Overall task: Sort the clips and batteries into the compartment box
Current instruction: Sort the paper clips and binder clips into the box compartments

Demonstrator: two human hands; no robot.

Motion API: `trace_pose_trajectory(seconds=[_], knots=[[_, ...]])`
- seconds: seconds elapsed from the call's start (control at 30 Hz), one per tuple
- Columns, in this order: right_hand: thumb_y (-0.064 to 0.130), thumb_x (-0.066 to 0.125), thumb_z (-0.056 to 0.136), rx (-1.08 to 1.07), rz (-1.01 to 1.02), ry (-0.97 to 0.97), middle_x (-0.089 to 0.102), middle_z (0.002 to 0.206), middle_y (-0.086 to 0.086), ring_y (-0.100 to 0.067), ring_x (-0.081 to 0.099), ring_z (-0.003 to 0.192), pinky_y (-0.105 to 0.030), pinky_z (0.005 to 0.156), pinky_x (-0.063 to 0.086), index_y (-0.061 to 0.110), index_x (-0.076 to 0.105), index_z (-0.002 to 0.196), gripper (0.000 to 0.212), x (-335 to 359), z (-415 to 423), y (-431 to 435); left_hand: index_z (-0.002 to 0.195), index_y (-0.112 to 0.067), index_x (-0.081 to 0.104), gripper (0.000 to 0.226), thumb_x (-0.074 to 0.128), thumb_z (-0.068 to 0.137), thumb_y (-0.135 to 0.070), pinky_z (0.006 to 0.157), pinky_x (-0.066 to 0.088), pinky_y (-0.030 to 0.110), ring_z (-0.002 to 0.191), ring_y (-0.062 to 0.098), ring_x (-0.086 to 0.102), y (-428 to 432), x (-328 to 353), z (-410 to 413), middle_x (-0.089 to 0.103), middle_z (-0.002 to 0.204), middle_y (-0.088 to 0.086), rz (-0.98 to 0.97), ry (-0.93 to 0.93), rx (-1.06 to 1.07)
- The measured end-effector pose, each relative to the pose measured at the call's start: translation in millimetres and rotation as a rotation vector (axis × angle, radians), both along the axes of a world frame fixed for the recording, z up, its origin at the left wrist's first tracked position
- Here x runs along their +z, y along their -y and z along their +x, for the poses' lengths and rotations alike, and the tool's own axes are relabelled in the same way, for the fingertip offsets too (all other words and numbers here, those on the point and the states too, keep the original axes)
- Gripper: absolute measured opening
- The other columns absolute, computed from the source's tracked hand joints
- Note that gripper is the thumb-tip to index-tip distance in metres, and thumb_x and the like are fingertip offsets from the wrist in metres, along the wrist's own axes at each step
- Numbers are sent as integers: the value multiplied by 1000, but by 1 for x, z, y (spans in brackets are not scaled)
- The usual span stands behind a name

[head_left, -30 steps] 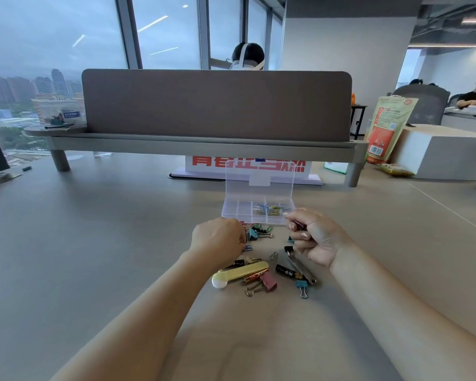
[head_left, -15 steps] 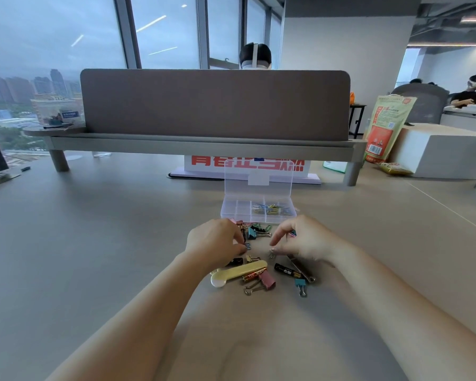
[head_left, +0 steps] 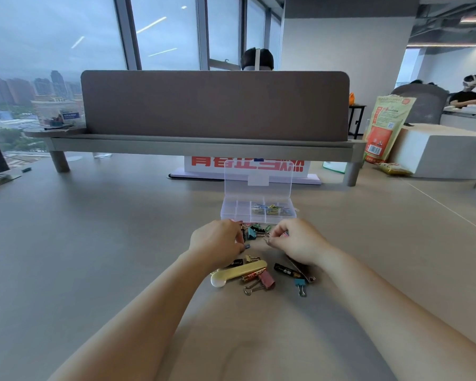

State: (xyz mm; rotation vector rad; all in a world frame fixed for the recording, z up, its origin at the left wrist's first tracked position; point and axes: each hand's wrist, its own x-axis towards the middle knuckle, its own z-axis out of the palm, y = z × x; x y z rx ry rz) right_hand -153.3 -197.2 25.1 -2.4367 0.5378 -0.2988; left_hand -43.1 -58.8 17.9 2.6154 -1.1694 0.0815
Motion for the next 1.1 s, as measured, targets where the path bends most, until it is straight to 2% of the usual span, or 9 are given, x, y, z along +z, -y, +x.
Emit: trace_pose_trajectory(seconds=[0.13, 0.23, 0.3, 0.4, 0.53, 0.67, 0.77, 0.9, 1.1], knots=[[17, 63, 88, -43, 165, 106, 64, 91, -4, -3, 53, 76, -16, 60, 38, 7, 63, 85, 10, 0, -3, 1, 87, -26, 66, 12, 61, 87, -36, 60, 47, 26, 80, 11, 57, 1, 1, 2, 56, 86, -10, -6, -103, 0], [13, 62, 86, -119, 297, 156, 62, 82, -10, -15, 57, 76, -18, 55, 37, 4, 59, 78, 13, -2, 0, 2, 80, -26, 65, 13, 61, 86, -36, 62, 49, 27, 80, 12, 58, -1, 1, 2, 57, 82, -11, -9, -150, -6], [13, 60, 86, -192, 449, 195, 45, 60, -2, -12, 42, 52, -16, 42, 28, 8, 52, 77, 13, -2, 3, 6, 76, -27, 63, 15, 60, 87, -36, 61, 49, 27, 78, 13, 59, -4, 1, 1, 58, 81, -9, -22, -161, -8], [12, 56, 85, -273, 802, 261, 29, 54, 3, -6, 21, 35, -13, 33, 12, 14, 46, 71, 18, -1, 4, 14, 79, -19, 65, 18, 58, 90, -31, 60, 47, 26, 64, 12, 54, -7, 4, -1, 59, 71, -4, -151, -259, -11], [13, 46, 83, -272, 1212, 337, 33, 57, 2, -4, 24, 31, -12, 28, 13, 16, 37, 65, 20, 4, 0, 20, 83, -13, 64, 19, 58, 92, -28, 42, 31, 20, 47, 10, 32, -12, 15, 4, 42, 57, -1, -489, -714, 51], [11, 38, 77, -265, 1388, 445, 37, 61, -3, -7, 29, 33, -11, 28, 15, 13, 35, 65, 13, 6, -1, 21, 69, -15, 46, 26, 52, 94, -18, 33, 19, 15, 39, 6, 24, -18, 19, 17, 32, 53, -4, -845, -1320, 86], [11, 38, 76, -267, 1386, 457, 43, 61, -5, -7, 31, 34, -11, 29, 15, 12, 37, 68, 9, 6, 2, 23, 68, -17, 35, 27, 42, 94, -14, 30, 18, 14, 37, 6, 23, -20, 15, 24, 29, 57, -4, -1034, -1592, 59], [15, 49, 83, -253, 1279, 405, 42, 61, -1, -4, 30, 34, -11, 28, 14, 15, 42, 71, 14, 3, 9, 27, 70, -18, 32, 23, 39, 90, -9, 29, 22, 16, 37, 6, 24, -20, 11, 28, 31, 59, -2, -1176, -1695, 36], [17, 64, 87, -177, 689, 193, 43, 63, 0, -6, 30, 40, -15, 32, 19, 12, 59, 80, 10, 0, 27, 28, 70, -15, 37, 23, 41, 91, -6, 31, 22, 13, 38, 4, 26, -18, 8, 32, 31, 62, -2, -1144, -1620, 28]])
